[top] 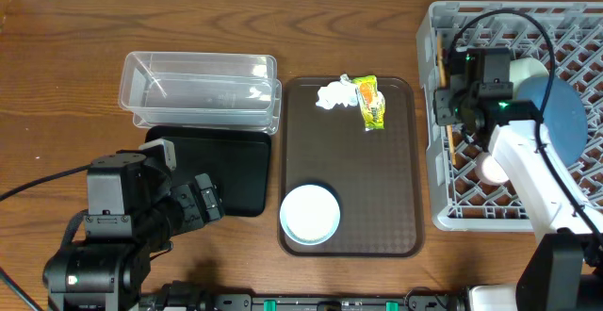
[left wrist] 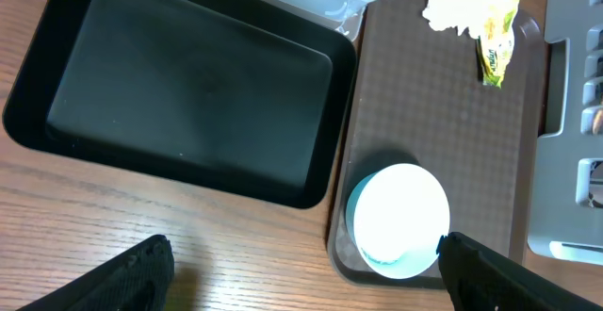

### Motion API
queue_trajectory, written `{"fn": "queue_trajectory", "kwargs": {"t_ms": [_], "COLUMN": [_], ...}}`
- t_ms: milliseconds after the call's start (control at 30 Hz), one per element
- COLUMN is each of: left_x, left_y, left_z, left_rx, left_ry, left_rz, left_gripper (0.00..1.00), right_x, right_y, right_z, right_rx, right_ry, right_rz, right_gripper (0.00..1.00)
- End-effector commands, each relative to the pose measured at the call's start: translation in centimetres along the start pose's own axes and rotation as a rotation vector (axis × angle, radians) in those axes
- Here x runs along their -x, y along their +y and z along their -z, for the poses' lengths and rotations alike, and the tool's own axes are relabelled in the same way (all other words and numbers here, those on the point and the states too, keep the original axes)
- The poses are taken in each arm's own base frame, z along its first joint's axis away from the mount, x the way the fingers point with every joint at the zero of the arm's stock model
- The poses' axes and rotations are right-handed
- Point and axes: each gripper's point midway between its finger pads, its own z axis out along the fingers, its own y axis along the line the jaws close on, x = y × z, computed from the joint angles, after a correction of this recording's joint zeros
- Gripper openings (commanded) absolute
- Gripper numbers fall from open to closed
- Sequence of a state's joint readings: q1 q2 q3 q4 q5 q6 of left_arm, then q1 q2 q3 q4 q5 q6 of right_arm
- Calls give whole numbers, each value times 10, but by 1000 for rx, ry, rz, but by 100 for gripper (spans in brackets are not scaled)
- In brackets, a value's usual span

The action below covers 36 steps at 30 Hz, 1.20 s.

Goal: Sort waste into correct bins and load items into the dishwasher rack

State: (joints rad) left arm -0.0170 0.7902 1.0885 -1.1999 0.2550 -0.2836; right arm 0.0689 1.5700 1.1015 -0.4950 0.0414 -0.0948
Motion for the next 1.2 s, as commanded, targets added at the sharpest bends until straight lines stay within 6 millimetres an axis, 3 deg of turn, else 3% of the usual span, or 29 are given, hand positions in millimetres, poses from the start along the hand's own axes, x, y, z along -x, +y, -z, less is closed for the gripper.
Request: {"fn": "queue_trajectory", "kwargs": {"t_ms": [0,100,200,333,467,733,833,900,1000,1167], "left_x": [2,2,2,2,2,2,2,2,2,2], "left_y": [1,1,1,1,1,1,1,1,1,1], "left_z": [2,2,2,2,2,2,2,2,2,2], "left_rx": [9,9,9,9,9,9,9,9,9,9], "left_ry": [-11,-11,-11,-11,-11,-11,-11,-11,-11,-11], "left_rz": [-12,-12,-13,-13,-12,-13,-13,-13,-13,-13], "left_gripper": [92,92,92,92,92,92,92,92,92,92], "right_x": [28,49,56,45,43,58,52,46,36,22], "right_y": [27,61,100,140,159,173,180,185,192,202], "right_z": [33,69,93,92,58,-39,-67,-81,-98,-107], "right_rx": [59,147,247,302,252,210,232,247,271,319], "right_ry": [-116,-224,-282,-254,-226,-272,-262,-253,-234,-186], "right_rz": [46,42,63,119,117,77,57,61,67,56], "right_gripper": [55,58,59,56,53,51,61,71,76,56]}}
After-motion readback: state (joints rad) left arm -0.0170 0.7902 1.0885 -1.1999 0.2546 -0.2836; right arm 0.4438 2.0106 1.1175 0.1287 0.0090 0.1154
